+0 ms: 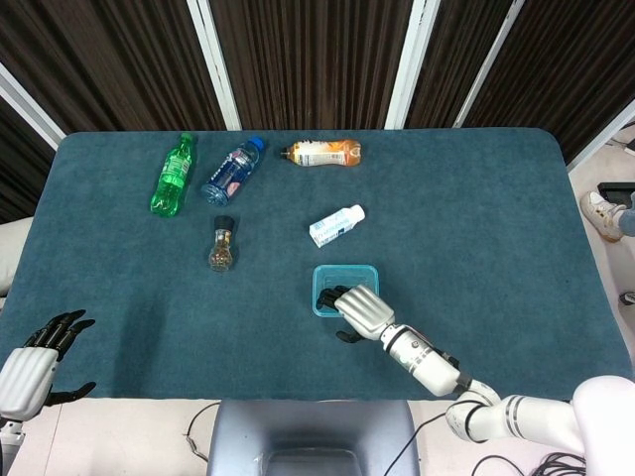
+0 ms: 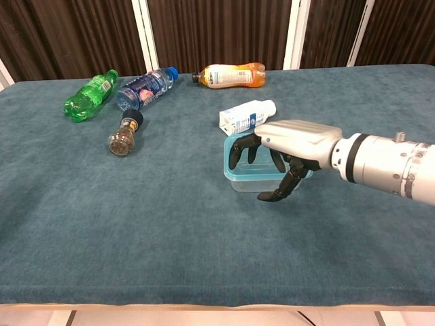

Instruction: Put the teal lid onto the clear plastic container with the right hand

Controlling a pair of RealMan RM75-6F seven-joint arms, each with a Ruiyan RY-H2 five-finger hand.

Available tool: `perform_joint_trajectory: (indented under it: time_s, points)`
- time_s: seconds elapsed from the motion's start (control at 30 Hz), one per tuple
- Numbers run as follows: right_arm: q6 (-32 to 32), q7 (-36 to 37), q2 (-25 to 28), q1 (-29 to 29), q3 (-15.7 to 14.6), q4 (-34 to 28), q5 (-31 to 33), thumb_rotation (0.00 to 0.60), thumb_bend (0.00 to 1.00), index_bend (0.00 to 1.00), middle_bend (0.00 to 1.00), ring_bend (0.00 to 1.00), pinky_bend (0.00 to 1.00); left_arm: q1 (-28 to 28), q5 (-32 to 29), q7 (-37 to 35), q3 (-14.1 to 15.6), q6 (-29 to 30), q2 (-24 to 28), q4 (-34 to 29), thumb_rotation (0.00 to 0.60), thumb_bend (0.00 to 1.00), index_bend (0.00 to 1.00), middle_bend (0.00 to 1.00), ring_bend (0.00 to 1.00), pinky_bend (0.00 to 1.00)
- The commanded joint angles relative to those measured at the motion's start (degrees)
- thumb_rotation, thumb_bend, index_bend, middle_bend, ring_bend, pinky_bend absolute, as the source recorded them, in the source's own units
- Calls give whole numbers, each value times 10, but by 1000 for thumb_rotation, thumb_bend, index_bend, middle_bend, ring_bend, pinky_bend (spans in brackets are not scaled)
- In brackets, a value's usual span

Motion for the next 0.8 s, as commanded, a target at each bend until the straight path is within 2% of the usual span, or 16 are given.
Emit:
perform_joint_trajectory:
  time_s: [0.03,0.33,0.43,0.57,0.67,0.8]
  points:
    - [17,1,4,-4,3,-4,-11,600,400,446,385,362,503,0,0,0,0,0,0,0,600,440,197,99,99,251]
    - [130,-30,47,-40,10,-52,-62,600,400,404,384,302,455,0,0,3,0,-1,-1,0,600,441,197,100,99,251]
    - [163,-51,69,-60,5,-74,-72,600,400,373,353,263,421,-1,0,5,0,-1,-1,0,600,441,197,100,99,251]
    - [204,-127,128,-110,-24,-134,-65,600,400,281,250,165,309,0,0,7,0,0,-2,0,600,441,197,100,99,252]
    - [250,-189,165,-164,-52,-179,-49,600,400,154,157,94,194,1,1,7,-1,3,-3,0,600,441,197,100,100,253]
    - [302,-206,203,-223,-87,-197,-49,600,400,17,58,21,69,3,0,9,-3,8,-4,1,600,441,197,101,100,257]
